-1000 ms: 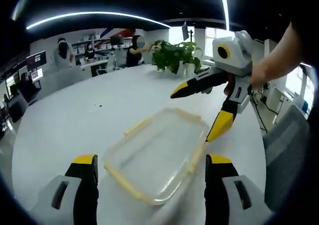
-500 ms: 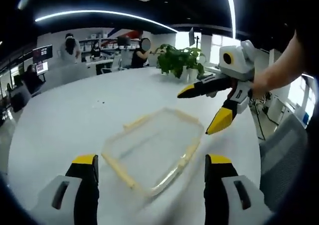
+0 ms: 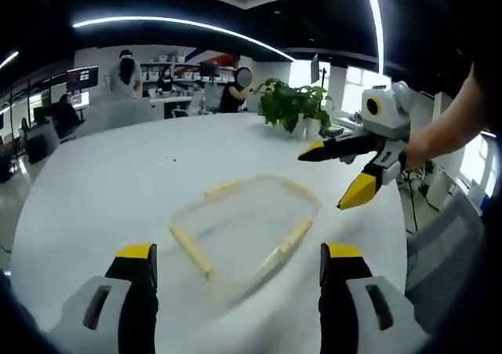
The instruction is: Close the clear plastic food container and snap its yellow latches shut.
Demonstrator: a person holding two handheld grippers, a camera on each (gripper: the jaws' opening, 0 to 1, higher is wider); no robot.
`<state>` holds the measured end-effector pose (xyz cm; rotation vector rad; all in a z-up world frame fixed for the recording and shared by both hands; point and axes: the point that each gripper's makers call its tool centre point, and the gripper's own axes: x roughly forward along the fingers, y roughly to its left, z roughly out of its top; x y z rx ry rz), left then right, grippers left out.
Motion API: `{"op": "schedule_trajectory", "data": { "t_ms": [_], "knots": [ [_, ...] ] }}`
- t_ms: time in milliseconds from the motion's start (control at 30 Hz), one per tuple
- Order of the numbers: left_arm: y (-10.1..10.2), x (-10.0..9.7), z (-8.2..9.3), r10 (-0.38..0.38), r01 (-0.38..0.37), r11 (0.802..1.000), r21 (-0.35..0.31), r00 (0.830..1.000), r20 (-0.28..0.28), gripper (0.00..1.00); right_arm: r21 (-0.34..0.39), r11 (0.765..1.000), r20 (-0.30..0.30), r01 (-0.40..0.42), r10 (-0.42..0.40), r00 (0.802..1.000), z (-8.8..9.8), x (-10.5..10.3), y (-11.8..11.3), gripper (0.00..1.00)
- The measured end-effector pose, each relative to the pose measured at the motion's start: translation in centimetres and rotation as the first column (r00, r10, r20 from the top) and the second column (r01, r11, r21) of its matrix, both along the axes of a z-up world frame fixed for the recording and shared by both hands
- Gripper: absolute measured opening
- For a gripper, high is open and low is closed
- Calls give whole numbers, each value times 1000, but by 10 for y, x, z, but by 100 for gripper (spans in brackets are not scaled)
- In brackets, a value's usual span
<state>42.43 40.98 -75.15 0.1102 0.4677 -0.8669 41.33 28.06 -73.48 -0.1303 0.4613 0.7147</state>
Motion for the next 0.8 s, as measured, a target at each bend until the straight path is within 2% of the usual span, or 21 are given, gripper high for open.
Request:
{"op": "schedule_trajectory", "data": {
  "t_ms": [800],
  "knots": [
    [9,-26,11,93,-94,991,-99,996,-13,82,95,994,4,47,-48,999,13,-26,-5,81]
  ]
}}
